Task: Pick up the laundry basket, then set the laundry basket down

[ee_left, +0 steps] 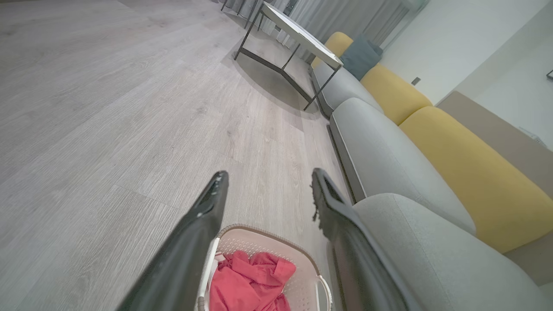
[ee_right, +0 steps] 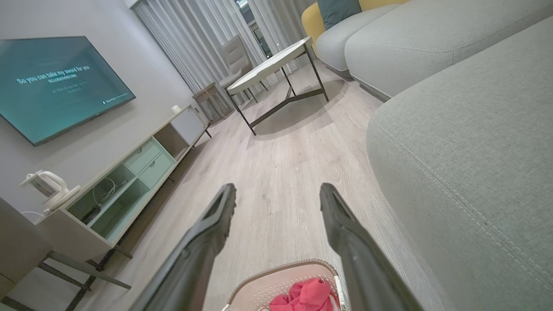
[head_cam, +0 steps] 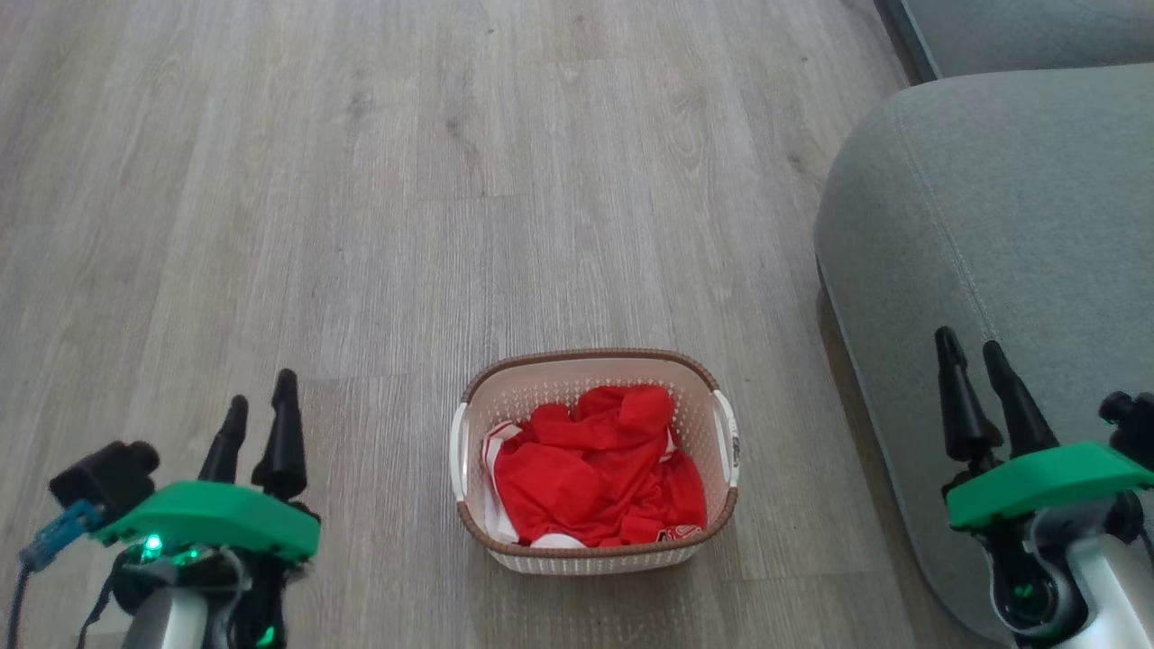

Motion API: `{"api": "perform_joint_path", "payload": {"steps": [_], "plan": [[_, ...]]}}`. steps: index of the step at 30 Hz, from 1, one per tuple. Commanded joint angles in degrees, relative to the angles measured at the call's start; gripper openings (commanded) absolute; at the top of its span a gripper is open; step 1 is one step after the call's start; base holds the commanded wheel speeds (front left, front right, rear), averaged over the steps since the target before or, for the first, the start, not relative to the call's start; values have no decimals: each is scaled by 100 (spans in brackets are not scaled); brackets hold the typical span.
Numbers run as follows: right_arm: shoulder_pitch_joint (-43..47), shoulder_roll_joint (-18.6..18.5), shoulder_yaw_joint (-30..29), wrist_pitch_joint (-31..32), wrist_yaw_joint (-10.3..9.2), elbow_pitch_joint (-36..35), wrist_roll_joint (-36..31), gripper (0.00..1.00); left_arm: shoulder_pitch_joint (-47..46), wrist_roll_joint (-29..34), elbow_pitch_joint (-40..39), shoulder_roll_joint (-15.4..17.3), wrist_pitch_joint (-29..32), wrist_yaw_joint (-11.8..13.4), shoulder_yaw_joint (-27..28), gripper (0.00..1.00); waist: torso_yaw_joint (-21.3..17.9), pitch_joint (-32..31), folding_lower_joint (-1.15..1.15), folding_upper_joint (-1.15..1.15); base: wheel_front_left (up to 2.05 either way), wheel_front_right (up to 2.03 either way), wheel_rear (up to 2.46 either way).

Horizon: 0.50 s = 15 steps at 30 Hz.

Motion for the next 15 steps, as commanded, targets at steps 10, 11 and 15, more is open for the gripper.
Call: {"api": "perform_joint_path", "payload": {"steps": [10,11,15], "plan": [[-325,91,-161,143,-5,46,-1029,100,-374,898,-121,226,-150,81,-121,100,20,10,0,0,0,0,0],[-325,91,-161,143,-5,46,-1029,100,-374,898,-121,226,-150,81,-121,100,20,10,0,0,0,0,0],[-339,135,-204,166,-5,131,-1368,100,-383,1205,-89,255,-182,122,-201,100,24,8,0,0,0,0,0]]}}
